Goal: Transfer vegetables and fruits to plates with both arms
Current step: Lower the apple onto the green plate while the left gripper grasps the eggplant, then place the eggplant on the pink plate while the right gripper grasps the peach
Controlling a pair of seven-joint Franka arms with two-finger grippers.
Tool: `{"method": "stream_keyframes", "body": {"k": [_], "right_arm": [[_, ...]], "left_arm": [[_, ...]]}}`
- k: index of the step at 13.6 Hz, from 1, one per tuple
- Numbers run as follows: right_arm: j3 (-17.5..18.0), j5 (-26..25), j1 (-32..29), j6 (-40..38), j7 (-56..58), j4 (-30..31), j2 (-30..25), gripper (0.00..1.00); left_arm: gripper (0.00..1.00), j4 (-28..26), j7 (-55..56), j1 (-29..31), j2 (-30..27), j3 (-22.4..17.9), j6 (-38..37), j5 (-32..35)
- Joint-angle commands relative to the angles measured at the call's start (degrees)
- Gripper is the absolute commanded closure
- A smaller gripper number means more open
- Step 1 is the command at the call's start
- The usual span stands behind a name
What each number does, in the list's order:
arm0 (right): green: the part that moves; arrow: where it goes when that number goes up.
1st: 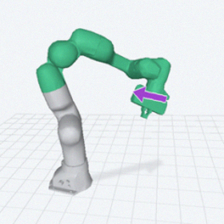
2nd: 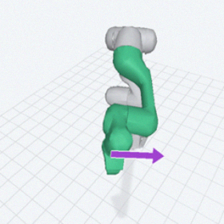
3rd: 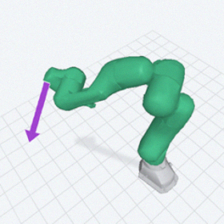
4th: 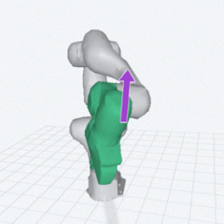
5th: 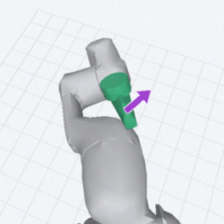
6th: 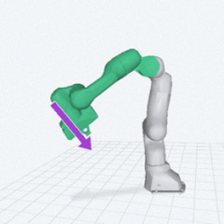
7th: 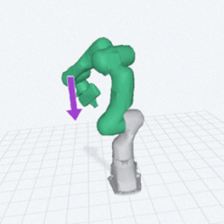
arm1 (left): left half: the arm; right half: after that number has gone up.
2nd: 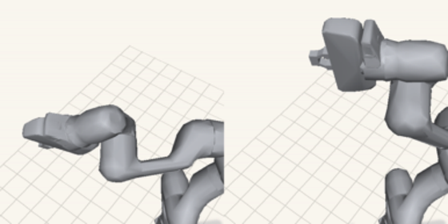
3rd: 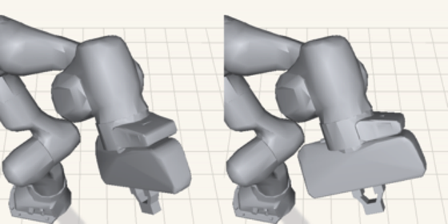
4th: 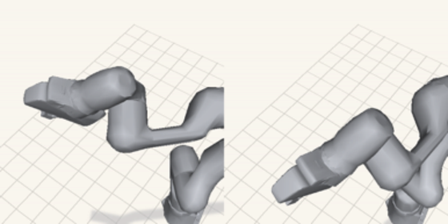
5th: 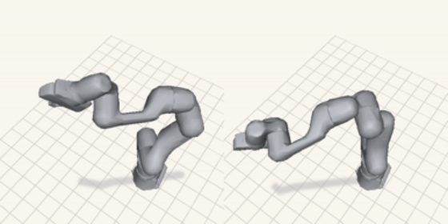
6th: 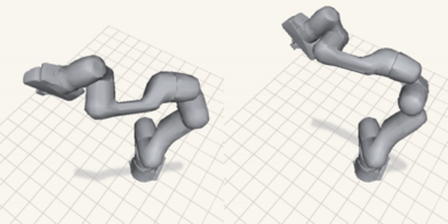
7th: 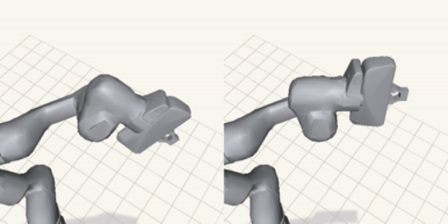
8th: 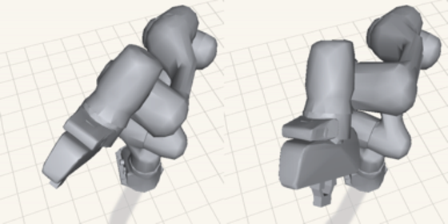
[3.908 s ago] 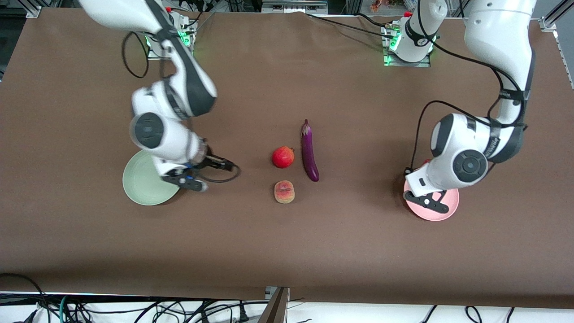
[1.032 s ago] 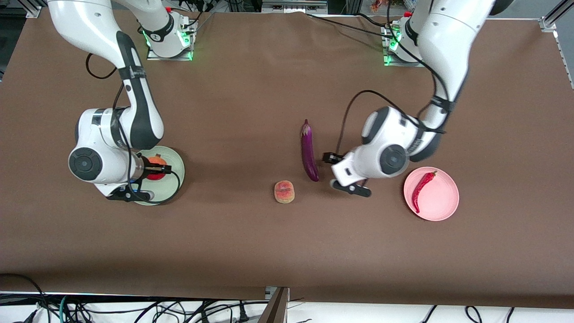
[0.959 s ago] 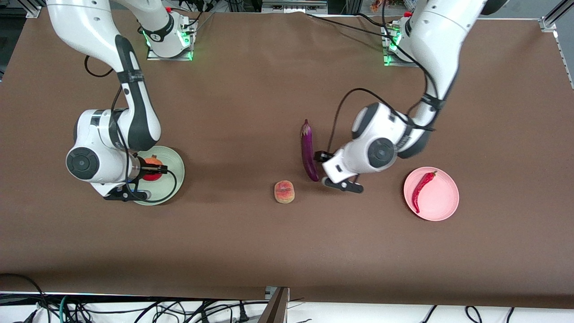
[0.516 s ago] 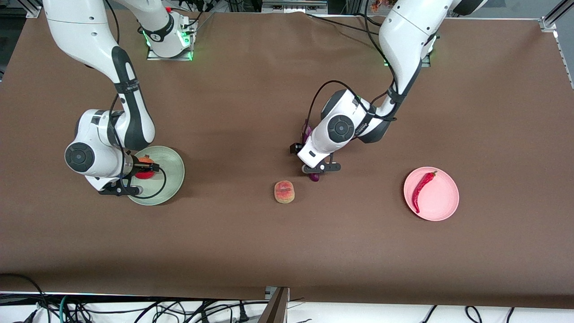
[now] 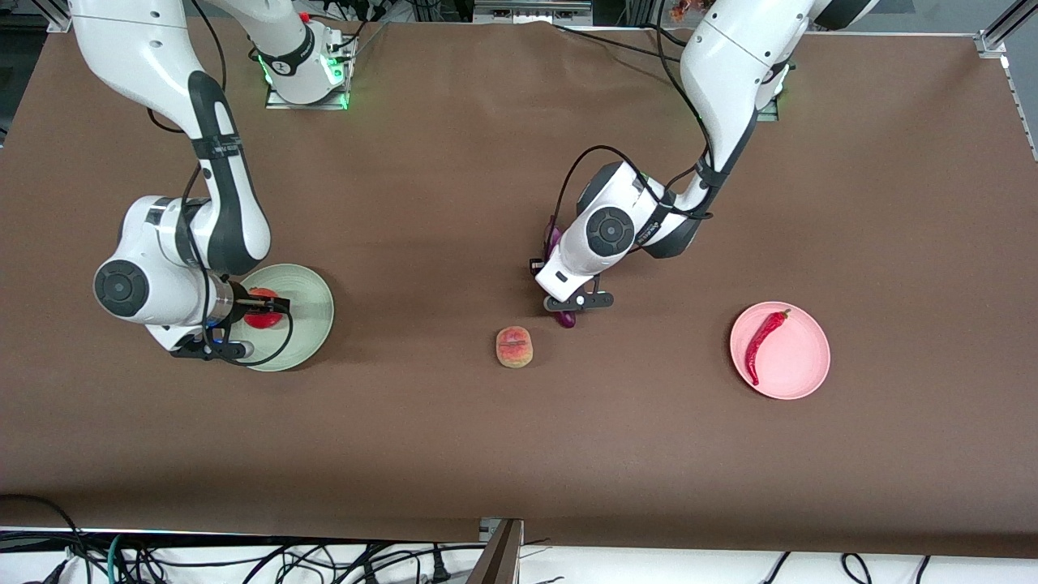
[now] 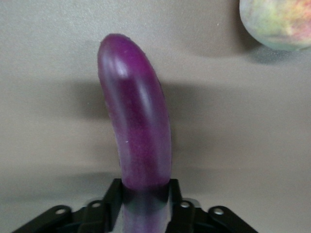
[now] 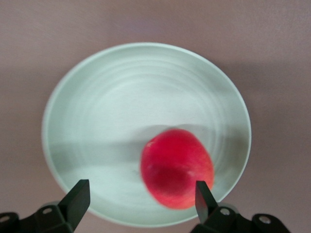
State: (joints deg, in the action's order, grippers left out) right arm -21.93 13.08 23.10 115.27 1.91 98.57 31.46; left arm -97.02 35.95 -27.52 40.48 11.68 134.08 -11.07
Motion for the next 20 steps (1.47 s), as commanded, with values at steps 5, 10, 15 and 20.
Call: {"method": "stream_keyframes", "body": {"k": [5,10,15,20], "right_arm": [[1.45,4.13,7.03,-5.67,-22.44,-9.7,1.4,0.04],[1.45,11.27,15.9,-3.04,-41.95,-24.44,9.83,0.01],[7.59,11.27,19.17,14.86,-65.95,-29.75,17.39,0.01],[8.57,11.18,21.1,24.45,-70.89,-29.93,22.49,0.01]], "left_arm": [[1.0,7.17,0.09,3.69,-4.88,-2.02,-19.6,7.47],[1.0,16.86,-17.97,14.49,-4.88,-2.28,-39.32,12.2],[1.0,17.13,-42.94,22.24,-3.48,-2.54,-39.08,28.6],[0.98,16.43,-59.22,25.75,0.21,-2.54,-31.62,40.95]]}}
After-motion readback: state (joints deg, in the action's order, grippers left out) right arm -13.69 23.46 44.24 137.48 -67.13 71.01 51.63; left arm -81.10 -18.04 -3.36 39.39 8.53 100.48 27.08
